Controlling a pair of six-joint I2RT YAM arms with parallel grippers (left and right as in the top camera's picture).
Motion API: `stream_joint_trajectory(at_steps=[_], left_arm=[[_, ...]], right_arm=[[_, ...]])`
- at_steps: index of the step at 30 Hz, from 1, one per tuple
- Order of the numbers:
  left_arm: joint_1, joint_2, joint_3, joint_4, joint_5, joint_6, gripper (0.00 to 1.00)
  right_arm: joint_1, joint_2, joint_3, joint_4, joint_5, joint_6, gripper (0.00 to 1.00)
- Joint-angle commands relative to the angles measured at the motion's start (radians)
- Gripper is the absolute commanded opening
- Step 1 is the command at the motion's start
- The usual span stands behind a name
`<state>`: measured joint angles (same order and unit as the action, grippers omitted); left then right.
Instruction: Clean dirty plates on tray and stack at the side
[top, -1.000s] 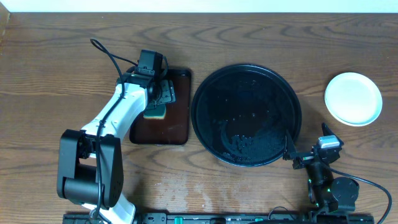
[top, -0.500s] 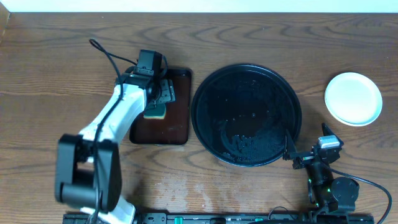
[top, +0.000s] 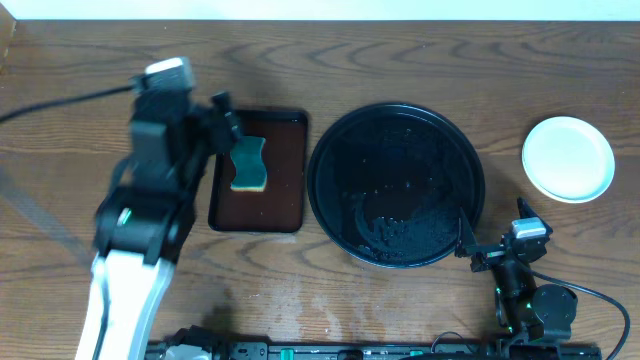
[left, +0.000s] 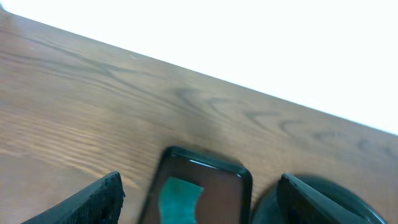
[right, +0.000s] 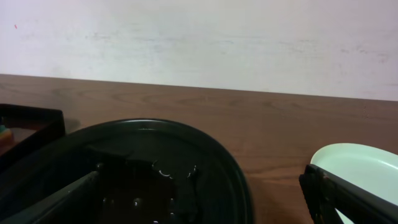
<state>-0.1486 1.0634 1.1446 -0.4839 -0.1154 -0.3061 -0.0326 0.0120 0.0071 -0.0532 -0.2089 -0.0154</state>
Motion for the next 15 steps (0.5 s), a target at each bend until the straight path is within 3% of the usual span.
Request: stream_joint_trajectory(at_steps=[1, 10, 15], left_arm=[[0.05, -0.138, -0.092, -0.045, -0.039, 0.01, 0.79], [0.163, -0.595, -0.468, -0.051, -0.038, 0.01, 0.8], [0.181, -0.808, -0.645, 0.098, -0.027, -0.01, 0.8]], right_arm=[[0.008, -0.007, -0.002, -0.004, 0.002, 0.0, 0.99], [0.008, -0.007, -0.002, -0.004, 0.002, -0.001, 0.99], [0.008, -0.007, -0.002, -0.004, 0.002, 0.0, 0.99]])
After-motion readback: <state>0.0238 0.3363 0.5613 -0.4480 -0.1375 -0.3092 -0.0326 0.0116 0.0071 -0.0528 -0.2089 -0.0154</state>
